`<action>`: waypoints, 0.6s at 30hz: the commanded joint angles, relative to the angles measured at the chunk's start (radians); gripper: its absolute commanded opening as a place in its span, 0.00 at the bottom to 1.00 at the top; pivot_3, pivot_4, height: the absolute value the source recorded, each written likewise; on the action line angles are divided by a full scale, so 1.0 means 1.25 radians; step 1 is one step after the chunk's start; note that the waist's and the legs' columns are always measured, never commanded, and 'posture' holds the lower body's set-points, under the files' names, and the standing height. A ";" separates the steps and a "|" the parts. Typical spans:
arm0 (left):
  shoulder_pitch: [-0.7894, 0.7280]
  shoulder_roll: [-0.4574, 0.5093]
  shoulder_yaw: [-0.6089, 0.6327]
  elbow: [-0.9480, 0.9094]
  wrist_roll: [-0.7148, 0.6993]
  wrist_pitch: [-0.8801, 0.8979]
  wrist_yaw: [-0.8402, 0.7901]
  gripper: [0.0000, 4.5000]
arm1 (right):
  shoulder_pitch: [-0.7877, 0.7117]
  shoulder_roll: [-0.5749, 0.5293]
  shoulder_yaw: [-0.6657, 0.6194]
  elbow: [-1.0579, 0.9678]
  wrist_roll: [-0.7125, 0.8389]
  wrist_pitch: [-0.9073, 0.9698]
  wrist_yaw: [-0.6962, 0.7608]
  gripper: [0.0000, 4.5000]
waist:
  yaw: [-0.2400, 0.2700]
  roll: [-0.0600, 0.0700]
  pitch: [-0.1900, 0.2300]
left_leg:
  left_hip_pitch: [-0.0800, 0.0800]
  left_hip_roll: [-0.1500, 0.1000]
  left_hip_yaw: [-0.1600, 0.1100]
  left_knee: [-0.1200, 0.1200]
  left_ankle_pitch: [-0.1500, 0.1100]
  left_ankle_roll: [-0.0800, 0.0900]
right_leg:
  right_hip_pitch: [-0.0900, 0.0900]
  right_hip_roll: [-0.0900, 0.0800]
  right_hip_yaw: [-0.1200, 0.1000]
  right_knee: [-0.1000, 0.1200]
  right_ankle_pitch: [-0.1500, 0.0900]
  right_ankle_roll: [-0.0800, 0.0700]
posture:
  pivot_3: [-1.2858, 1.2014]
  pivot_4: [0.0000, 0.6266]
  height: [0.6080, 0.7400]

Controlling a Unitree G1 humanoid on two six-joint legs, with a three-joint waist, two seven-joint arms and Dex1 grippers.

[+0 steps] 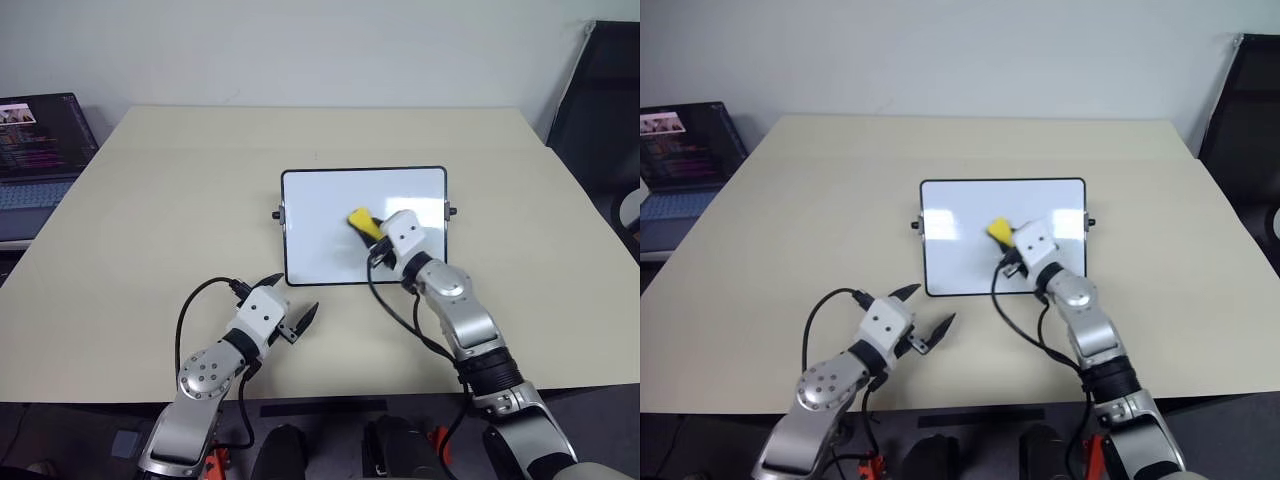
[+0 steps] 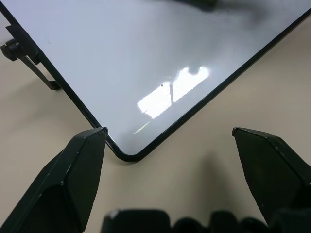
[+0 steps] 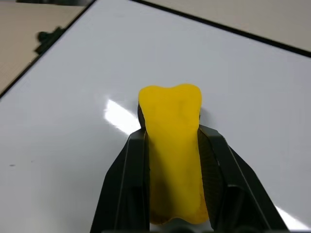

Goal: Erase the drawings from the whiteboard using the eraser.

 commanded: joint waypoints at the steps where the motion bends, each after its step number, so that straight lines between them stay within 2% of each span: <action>1: -0.046 -0.010 -0.005 -0.007 -0.039 -0.030 -0.023 1.00 | 0.039 -0.036 -0.075 -0.128 0.039 0.019 -0.010 0.24 | 0.004 0.000 0.000 | 0.000 0.000 0.000 0.000 0.000 0.000 | 0.000 0.000 0.000 0.000 0.000 0.000 | 0.52 0.24 1.00; 6: -0.100 -0.034 -0.021 0.004 -0.173 -0.065 -0.133 1.00 | 0.115 -0.088 -0.164 -0.282 0.083 0.160 -0.023 0.24 | 0.013 0.000 0.000 | -0.001 -0.001 0.000 0.000 0.000 0.000 | 0.000 0.000 0.000 0.000 -0.001 0.001 | 0.52 0.24 1.00; 10: -0.147 -0.012 -0.035 0.022 -0.264 -0.045 -0.252 1.00 | 0.183 -0.146 -0.251 -0.422 0.118 0.295 -0.029 0.24 | 0.014 0.000 0.000 | -0.001 -0.001 0.001 0.000 0.000 0.000 | 0.000 0.001 0.000 0.000 -0.001 0.001 | 0.52 0.24 1.00; 14: -0.215 0.017 -0.053 0.090 -0.294 -0.050 -0.350 1.00 | 0.239 -0.189 -0.323 -0.491 0.138 0.433 -0.047 0.24 | 0.014 0.000 0.000 | 0.000 -0.003 0.000 0.000 0.000 0.000 | 0.000 0.002 -0.001 0.000 -0.001 0.001 | 0.52 0.24 1.00; 18: -0.299 0.031 -0.075 0.205 -0.284 -0.093 -0.447 1.00 | 0.289 -0.234 -0.378 -0.475 0.150 0.553 -0.048 0.24 | 0.014 0.000 0.000 | 0.000 -0.004 0.000 0.001 0.000 0.000 | 0.001 0.002 0.000 0.000 -0.001 0.001 | 0.52 0.24 1.00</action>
